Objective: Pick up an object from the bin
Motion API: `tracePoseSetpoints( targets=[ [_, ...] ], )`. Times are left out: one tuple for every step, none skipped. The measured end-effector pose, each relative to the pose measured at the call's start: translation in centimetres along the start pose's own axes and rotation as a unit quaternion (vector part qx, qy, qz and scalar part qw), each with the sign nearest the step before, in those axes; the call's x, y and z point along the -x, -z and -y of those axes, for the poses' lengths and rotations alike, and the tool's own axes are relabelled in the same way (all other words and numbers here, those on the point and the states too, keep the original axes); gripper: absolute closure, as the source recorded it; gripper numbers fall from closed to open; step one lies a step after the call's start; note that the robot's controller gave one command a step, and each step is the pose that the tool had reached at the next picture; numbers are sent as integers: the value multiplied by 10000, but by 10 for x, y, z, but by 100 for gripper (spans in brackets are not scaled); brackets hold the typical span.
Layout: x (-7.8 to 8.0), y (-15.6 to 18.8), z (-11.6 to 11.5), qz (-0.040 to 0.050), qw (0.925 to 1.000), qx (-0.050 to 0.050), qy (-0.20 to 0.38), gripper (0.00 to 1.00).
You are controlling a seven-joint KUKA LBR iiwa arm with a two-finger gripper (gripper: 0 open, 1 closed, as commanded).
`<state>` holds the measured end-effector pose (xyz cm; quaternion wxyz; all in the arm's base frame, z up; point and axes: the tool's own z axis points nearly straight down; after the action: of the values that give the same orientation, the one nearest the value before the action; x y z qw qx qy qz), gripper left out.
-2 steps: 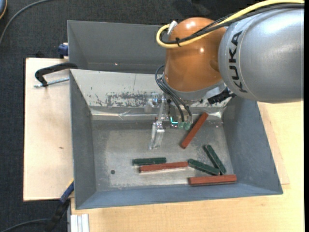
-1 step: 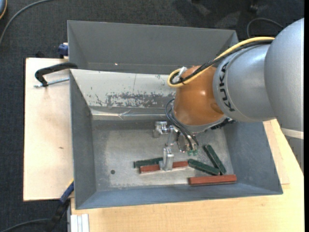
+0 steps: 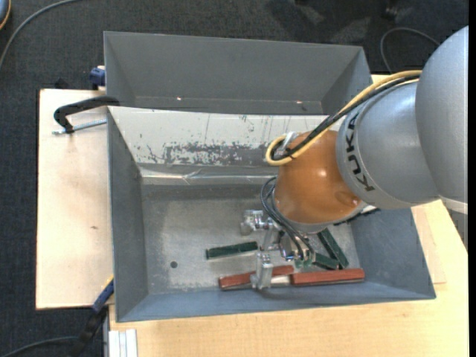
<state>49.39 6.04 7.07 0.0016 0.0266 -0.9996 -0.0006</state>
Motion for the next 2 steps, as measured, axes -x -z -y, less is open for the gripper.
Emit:
tracePoseSetpoints(
  targets=[
    [2, 2, 0, 16, 10000, 3, 0, 100],
    [42, 115, -27, 94, 9997, 7, 226, 100]
  ],
)
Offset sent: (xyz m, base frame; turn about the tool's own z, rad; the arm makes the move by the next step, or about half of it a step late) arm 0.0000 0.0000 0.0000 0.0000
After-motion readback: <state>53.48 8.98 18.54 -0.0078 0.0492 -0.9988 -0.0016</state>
